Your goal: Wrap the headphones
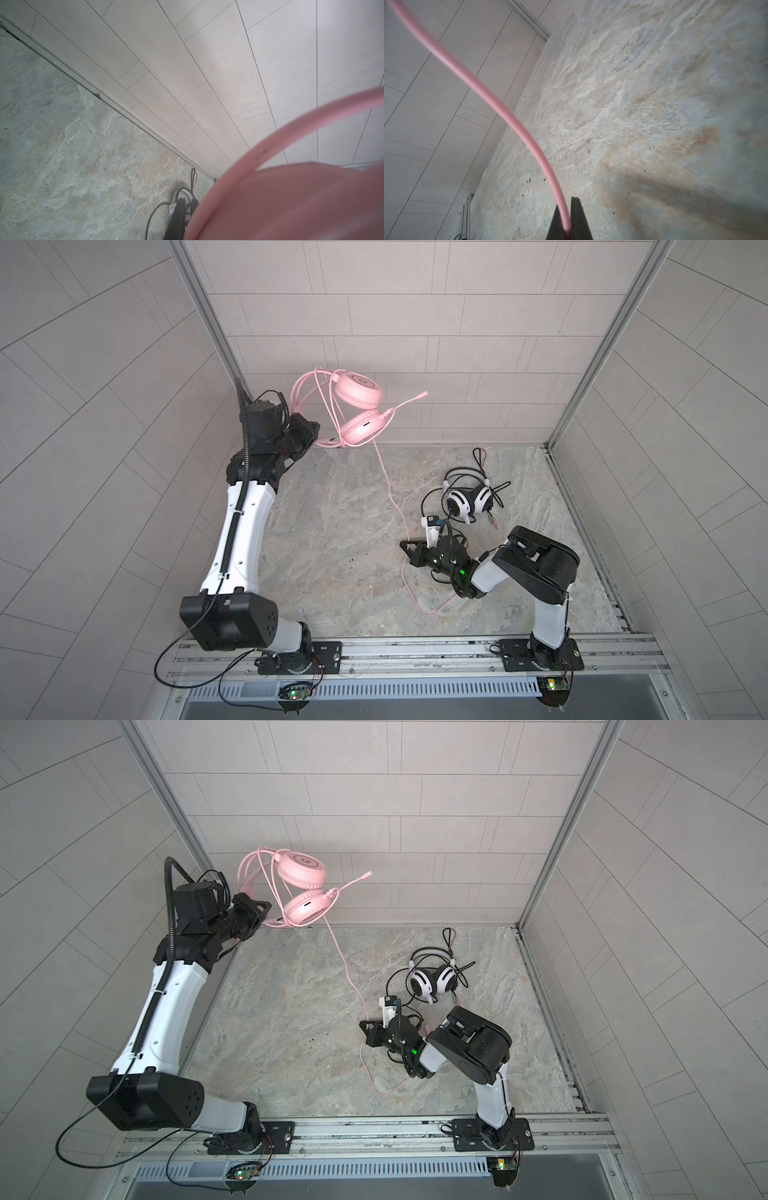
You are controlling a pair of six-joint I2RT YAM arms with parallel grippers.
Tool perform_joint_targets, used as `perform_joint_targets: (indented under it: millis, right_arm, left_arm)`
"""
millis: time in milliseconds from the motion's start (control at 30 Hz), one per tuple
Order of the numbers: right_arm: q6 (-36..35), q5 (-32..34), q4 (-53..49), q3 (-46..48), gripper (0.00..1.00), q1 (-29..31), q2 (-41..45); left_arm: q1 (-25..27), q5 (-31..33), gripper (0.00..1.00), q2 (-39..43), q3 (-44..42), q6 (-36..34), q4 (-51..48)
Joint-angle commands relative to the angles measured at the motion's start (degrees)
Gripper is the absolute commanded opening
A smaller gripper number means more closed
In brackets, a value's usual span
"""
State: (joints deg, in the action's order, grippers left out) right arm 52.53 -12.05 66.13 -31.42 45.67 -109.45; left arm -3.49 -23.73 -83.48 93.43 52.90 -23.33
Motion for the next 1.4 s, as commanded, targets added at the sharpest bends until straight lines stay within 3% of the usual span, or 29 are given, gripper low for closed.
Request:
perform_joint_targets:
  millis: [0, 133, 400, 667, 767, 900, 1033, 1200, 1367]
  right_arm:
    - [-0.53, -2.53, -1.85, 0.06, 0.00, 1.36, 2.19]
    - [-5.17, -3.37, -9.97, -0.85, 0.00, 4.00, 4.60]
    - [-26.75, 4.59, -48.64, -11.99, 0.00, 14.97, 16.35]
    - [-39.59, 8.27, -69.18, -24.74, 0.00, 24.86, 21.82]
    - [-39.72, 6.81, -70.99, -27.58, 0.00, 26.48, 25.19]
    - [-42.08, 7.03, -72.07, -30.10, 0.00, 27.50, 31.21]
    - [-47.31, 15.22, -74.83, -31.96, 0.00, 27.91, 38.69]
    - [-54.03, 26.11, -75.42, -33.27, 0.00, 27.51, 45.61]
    - [-55.49, 26.87, -74.70, -34.12, 0.00, 22.19, 47.44]
  left_arm:
    - [-0.91, 7.50, 0.00, -0.24, 3.33, 6.58, 5.45]
    - [-1.54, 13.24, 0.00, -0.74, 3.49, 8.28, 4.13]
    - [-1.84, 23.58, 0.00, -1.37, 2.84, 4.65, 2.90]
    - [-1.68, 29.12, 0.00, -2.86, 2.17, -0.37, 2.15]
    - [0.15, 29.16, 0.00, -4.18, 3.56, -6.58, 0.59]
    - [3.89, 34.86, 0.00, -4.88, 4.35, -15.72, -2.98]
    - [7.89, 39.99, 0.00, -5.20, 3.57, -24.46, -5.35]
    - [15.91, 48.04, 0.00, -8.42, 6.42, -41.07, -13.68]
    - [22.15, 50.69, 0.00, -9.27, 5.09, -49.80, -19.12]
